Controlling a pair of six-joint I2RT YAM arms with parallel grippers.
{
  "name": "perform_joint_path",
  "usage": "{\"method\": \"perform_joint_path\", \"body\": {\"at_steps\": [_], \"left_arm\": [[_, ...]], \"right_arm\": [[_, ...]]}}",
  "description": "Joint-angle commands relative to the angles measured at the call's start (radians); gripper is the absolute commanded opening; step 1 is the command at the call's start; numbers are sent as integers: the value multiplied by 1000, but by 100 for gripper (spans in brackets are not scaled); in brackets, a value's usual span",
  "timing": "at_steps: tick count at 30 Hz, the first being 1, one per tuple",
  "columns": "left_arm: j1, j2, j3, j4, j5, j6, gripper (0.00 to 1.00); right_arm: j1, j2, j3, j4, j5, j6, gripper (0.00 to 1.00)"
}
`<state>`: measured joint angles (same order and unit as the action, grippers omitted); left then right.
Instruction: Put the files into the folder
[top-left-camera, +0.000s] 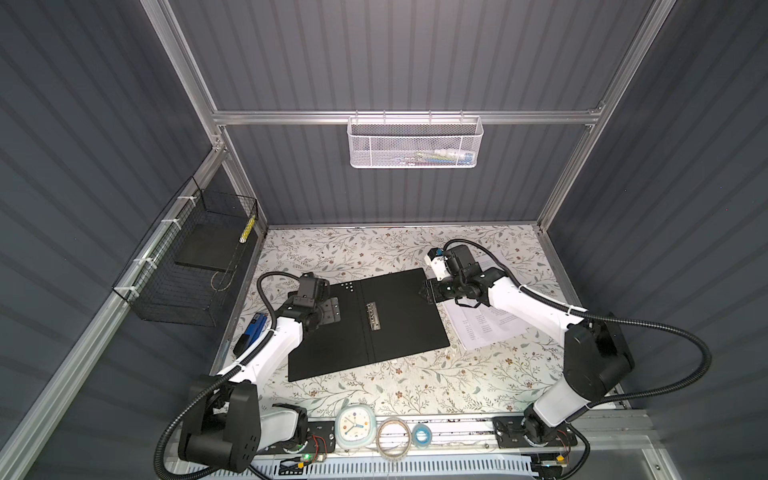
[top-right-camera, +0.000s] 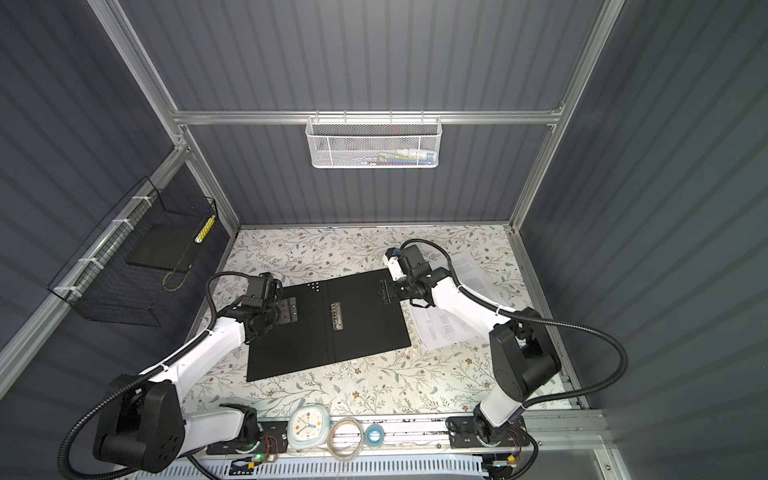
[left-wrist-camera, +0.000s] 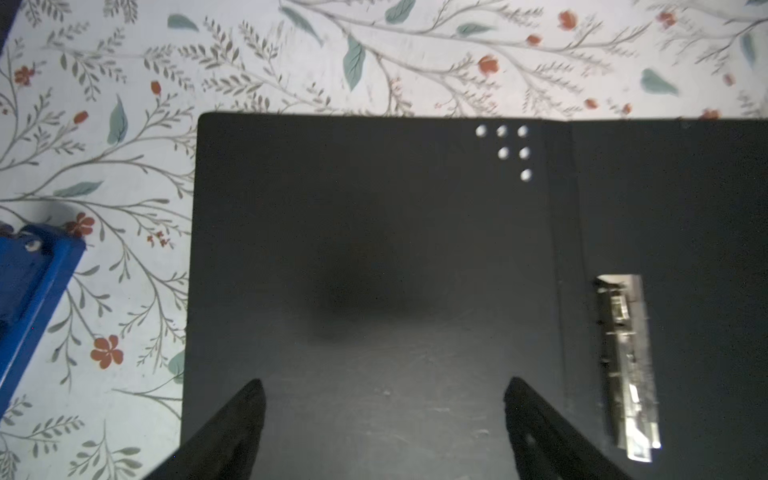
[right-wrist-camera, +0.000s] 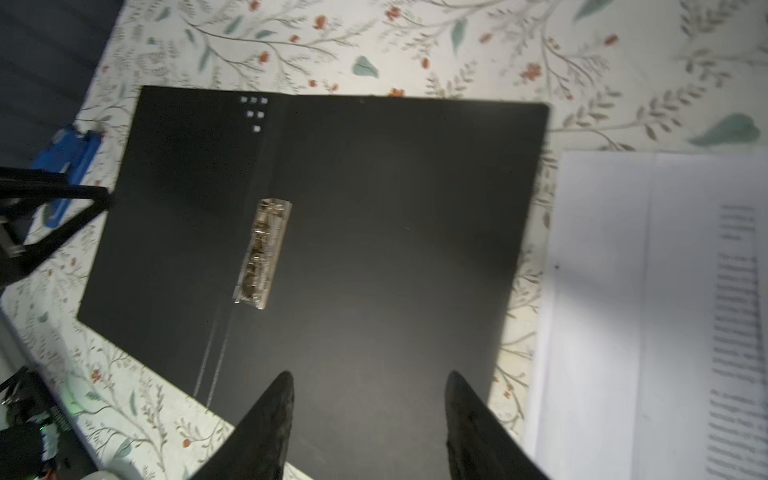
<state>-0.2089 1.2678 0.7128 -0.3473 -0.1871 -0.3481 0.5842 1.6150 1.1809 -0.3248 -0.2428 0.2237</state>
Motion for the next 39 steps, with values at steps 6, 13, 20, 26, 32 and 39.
{"method": "perform_joint_path", "body": {"at_steps": [6,13,20,26,32,39], "left_arm": [[85,85,-43,138,214,6,0],[103,45,-117,239,245,15,0],[112,36,-135,271,287,15,0],[123,117,-93,254,311,17,0],[137,172,-76,251,339,0,16],[143,221,-112,316,398,-37,31]], "right_arm": [[107,91,117,-19,-82,-48,57],[166,257,228,-26,-155,-20,51],[200,365,316,-78,-136,-35,48],[217,438,365,-108,-119,-37,45],[230,484,391,-129,-104,-46,42],[238,516,411,-126,-108,-41,41]]}}
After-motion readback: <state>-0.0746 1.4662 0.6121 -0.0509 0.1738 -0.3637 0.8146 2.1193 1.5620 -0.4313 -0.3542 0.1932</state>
